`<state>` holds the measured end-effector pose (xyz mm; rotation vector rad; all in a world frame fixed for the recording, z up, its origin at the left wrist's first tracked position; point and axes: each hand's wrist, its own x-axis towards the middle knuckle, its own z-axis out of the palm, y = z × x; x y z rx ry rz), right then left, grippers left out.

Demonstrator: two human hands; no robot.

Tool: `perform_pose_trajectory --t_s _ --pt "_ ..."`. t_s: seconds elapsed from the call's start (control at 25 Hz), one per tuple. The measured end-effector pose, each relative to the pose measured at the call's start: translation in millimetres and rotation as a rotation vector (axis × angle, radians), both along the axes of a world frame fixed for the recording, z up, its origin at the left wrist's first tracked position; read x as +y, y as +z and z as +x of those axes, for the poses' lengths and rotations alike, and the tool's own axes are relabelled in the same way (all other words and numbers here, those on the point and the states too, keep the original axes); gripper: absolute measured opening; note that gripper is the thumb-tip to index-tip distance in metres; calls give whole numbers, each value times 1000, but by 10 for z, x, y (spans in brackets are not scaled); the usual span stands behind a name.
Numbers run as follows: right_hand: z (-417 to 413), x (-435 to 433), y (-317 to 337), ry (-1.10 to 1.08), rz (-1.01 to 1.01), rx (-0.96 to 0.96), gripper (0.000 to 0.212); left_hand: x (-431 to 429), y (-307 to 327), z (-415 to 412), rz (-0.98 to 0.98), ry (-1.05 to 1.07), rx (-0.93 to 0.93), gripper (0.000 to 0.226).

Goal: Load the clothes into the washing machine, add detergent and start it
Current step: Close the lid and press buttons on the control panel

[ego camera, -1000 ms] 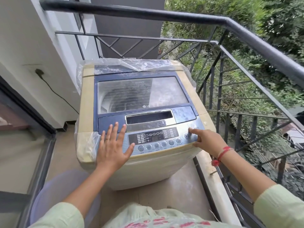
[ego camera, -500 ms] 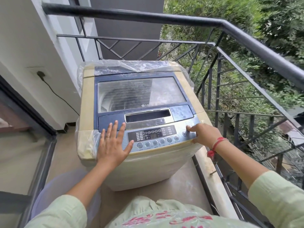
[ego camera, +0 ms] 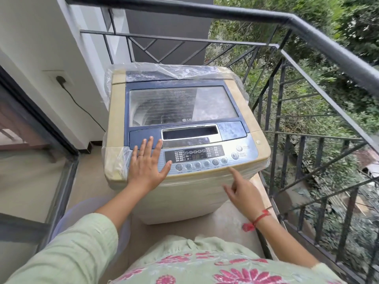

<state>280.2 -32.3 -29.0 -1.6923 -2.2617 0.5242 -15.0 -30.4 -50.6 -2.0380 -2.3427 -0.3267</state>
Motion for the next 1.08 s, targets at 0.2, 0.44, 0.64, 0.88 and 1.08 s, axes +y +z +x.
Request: perform_pose_trajectory --t_s 0.2,0.44,0.64,0.88,1.08 --pt "-812 -256 97 415 -105 -265 81 -3 18 6 -5 5 -17 81" --pt "-1110 -264 251 374 -52 -438 87 -2 24 0 -13 7 0 80" --pt "-1124 -233 280 378 -60 -477 87 -6 5 -10 -5 2 4 80" --pt "-1162 -181 266 382 -111 -484 91 -11 -1 -14 18 -5 10 78" --pt "-961 -30 270 448 -244 -411 98 -19 5 0 25 0 15 78"
